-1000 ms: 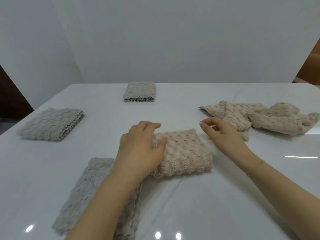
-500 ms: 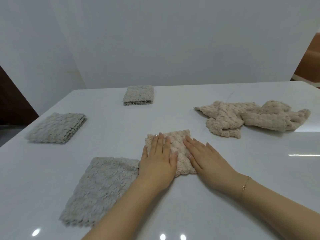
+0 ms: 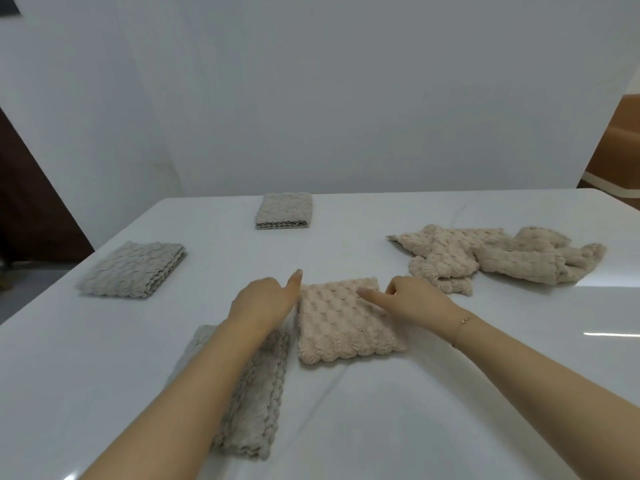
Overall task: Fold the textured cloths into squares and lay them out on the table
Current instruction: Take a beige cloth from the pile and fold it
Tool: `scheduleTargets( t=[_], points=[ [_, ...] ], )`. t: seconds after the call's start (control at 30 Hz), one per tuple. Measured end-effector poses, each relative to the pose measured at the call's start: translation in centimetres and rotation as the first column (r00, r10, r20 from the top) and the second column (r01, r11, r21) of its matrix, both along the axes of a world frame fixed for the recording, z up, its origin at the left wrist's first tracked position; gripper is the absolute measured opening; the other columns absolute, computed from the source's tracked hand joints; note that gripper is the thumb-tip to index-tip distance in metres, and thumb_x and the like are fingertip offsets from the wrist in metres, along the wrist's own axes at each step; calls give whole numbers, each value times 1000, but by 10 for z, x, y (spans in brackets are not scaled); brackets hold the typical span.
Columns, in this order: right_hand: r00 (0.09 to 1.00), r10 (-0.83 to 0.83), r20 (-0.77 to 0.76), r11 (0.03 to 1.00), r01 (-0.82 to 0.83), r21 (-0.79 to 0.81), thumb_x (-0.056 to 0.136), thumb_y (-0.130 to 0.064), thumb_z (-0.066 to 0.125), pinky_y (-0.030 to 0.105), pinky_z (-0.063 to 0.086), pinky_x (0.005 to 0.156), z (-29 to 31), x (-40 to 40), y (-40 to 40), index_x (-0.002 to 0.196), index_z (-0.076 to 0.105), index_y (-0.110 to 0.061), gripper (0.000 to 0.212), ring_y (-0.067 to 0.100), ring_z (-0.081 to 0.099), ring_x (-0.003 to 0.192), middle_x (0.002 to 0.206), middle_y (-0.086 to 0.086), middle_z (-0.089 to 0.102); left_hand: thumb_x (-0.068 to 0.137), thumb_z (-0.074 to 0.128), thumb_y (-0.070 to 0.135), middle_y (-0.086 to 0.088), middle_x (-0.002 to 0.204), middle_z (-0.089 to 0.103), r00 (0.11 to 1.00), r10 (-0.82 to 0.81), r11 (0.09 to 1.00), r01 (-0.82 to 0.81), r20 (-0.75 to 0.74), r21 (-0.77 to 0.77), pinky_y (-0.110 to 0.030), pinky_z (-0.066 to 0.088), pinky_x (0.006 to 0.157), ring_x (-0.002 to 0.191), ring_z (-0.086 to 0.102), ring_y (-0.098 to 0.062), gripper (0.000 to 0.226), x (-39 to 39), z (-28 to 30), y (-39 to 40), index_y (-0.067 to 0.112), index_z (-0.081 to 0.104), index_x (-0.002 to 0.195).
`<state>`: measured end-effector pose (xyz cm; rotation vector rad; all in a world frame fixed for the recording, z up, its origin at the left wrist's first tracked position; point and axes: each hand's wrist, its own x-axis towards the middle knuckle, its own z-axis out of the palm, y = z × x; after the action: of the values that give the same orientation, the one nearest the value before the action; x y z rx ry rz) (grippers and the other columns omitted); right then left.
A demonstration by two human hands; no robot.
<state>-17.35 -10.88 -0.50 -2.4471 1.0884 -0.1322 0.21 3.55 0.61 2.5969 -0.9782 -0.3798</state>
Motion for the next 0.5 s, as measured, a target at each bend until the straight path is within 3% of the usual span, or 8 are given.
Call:
scheduleTargets(
  t=[0.07,0.13,0.27,0.37,0.5],
  points=[
    [999,-5,-32,1000,6,28,76,-77,48,26,27,48,-1,3,4,63,40,-18,60,10,39,49,55,-6,42,93,24,64,-9,88,67,963,46,999,-42,-266,22,-30,44,80,76,57,-20,75,6,1,2,5,70,92],
    [998,14,-60,998,-10,68,73,-73,57,25,32,52,-2,6,7,82,48,-17,57,8,45,62,73,-5,51,91,42,61,-3,75,64,895,61,998,-62,-443,11,-24,44,70,64,53,-14,61,8,0,3,7,70,84],
    [994,-26,102,979,4,206,72,-55,72,23,30,53,-9,9,4,78,47,-18,45,8,45,66,75,-6,50,81,68,48,-3,79,60,912,-13,1000,19,-410,11,-22,39,61,70,54,-14,36,10,-9,-1,13,63,75],
    [924,-144,354,907,-20,420,75,-35,78,19,35,49,-9,9,3,81,52,-14,33,7,50,59,71,-5,52,77,75,38,-3,69,60,878,-63,989,-9,-475,-148,-18,42,54,54,55,-8,33,9,-10,-7,13,54,71],
    [781,-356,513,752,-87,654,78,-20,77,17,49,47,3,9,-11,107,54,-12,38,5,65,56,82,1,65,78,77,28,0,70,64,835,-131,921,-97,-535,-377,-22,47,64,61,61,-9,24,5,-2,-23,11,59,77]
  ],
)
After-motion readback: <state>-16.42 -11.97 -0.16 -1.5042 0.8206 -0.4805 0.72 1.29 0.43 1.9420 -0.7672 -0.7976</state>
